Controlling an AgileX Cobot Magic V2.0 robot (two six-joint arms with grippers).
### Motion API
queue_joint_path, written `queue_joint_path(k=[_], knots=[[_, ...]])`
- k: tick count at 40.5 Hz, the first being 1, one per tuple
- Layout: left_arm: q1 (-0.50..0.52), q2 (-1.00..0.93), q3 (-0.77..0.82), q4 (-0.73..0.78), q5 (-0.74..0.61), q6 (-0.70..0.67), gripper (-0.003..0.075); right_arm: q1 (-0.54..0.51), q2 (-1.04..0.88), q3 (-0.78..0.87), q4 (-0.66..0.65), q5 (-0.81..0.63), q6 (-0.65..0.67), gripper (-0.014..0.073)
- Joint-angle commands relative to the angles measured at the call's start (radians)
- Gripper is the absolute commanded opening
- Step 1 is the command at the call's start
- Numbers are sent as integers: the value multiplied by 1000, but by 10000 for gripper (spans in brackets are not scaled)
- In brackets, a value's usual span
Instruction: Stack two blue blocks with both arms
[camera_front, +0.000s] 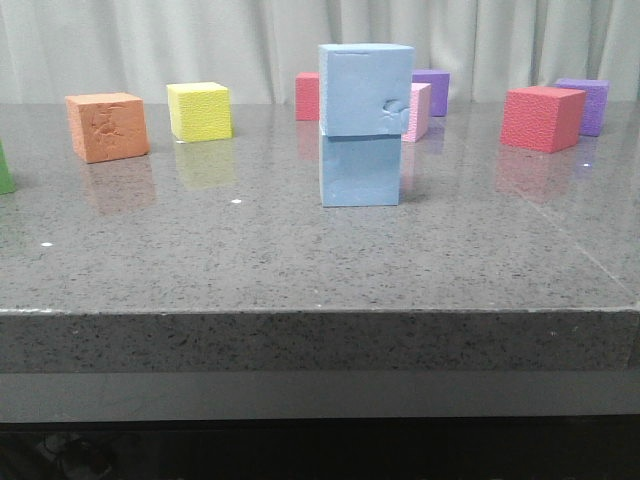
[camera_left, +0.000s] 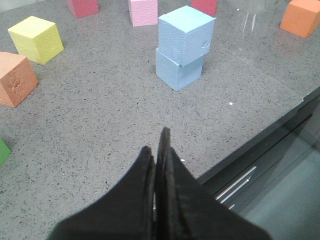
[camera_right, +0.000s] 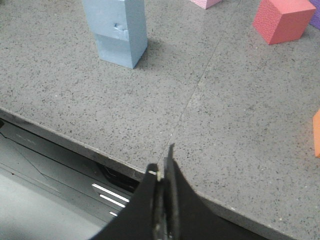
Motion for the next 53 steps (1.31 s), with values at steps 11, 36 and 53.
queue_joint_path(k=[11,36,53], knots=[[404,-308,435,-3,-489,-11,-18,-3,4,-25,-16,-66,-2,-69],[529,-598,782,-54,-676,-11,-18,-3,4,-25,-16,-65,-2,-69],[519,-598,782,-54,-676,-11,-18,-3,4,-25,-16,-65,-2,-69]])
